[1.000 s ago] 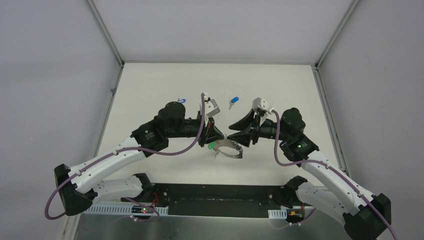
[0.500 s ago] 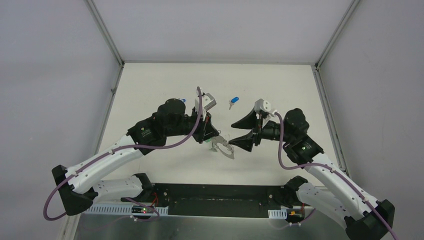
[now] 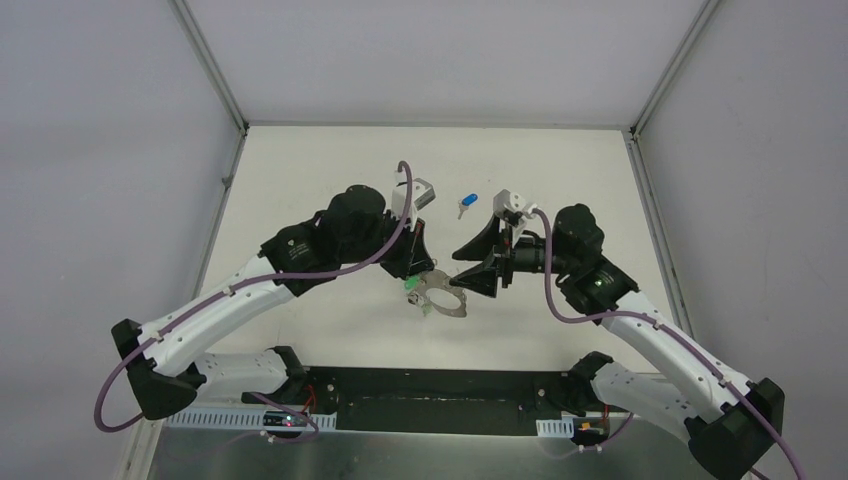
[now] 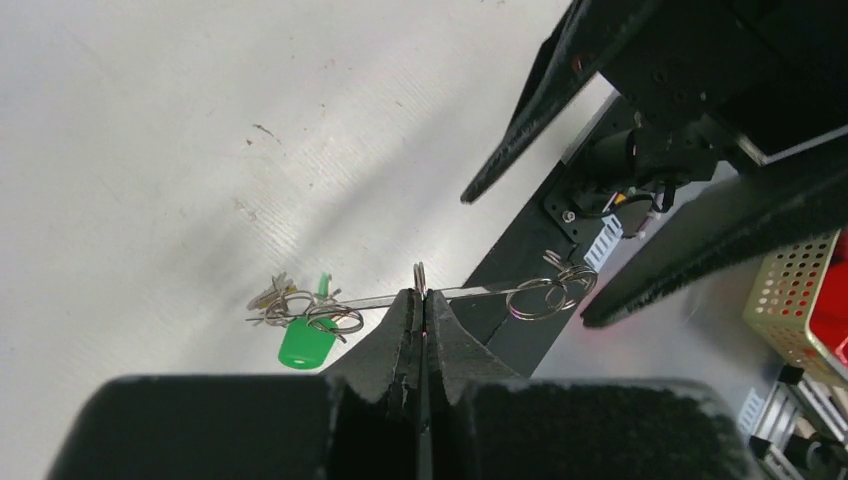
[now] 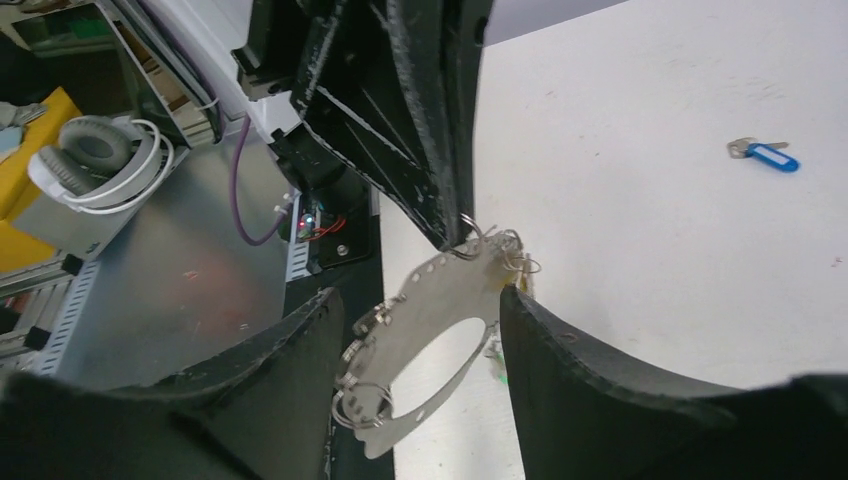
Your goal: Put the keys on the keyring
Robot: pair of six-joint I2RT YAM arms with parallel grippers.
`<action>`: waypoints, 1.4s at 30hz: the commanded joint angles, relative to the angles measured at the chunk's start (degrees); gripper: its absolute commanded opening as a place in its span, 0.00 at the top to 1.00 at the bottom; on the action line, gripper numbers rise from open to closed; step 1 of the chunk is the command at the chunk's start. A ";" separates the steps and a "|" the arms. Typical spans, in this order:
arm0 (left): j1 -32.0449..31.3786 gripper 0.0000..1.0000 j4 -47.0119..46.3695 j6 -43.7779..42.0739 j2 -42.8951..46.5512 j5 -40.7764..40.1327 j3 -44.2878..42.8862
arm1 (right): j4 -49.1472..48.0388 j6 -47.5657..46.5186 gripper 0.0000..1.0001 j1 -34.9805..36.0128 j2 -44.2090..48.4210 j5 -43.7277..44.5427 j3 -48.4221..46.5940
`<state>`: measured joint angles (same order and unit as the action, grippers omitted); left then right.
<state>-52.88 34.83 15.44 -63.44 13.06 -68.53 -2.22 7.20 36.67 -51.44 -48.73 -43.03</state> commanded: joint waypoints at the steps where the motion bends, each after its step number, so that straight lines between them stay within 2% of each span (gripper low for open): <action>1: 0.00 1.00 3.64 6.18 -2.94 -1.89 -5.56 | 3.73 -2.19 0.40 2.96 -1.40 0.41 -4.40; 9: 0.03 1.00 8.73 9.92 -7.53 -2.49 -10.18 | 17.62 -11.42 0.45 9.86 -3.11 13.75 -8.71; 16: -0.02 1.00 9.09 12.37 -7.93 -2.34 -10.93 | 22.02 -15.46 0.55 15.11 -4.26 24.76 -8.47; 21: 0.02 1.00 9.11 13.24 -7.75 -1.75 -10.62 | 22.17 -15.41 0.75 16.67 -4.96 28.98 -8.74; 25: 0.04 1.00 9.24 13.65 -7.84 -1.38 -10.54 | 21.15 -15.10 1.00 16.87 -4.49 30.73 -8.74; 36: -0.02 1.00 12.21 15.74 -8.31 -2.39 -12.94 | 23.35 -16.45 1.00 17.71 -3.10 35.78 -8.63; 42: -0.02 1.00 16.91 16.96 -10.15 -3.31 -15.14 | 24.91 -17.53 1.00 18.71 -3.10 40.22 -9.48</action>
<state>-52.84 48.51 30.57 -73.17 10.52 -79.66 20.34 -8.60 55.13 -55.29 -15.07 -49.98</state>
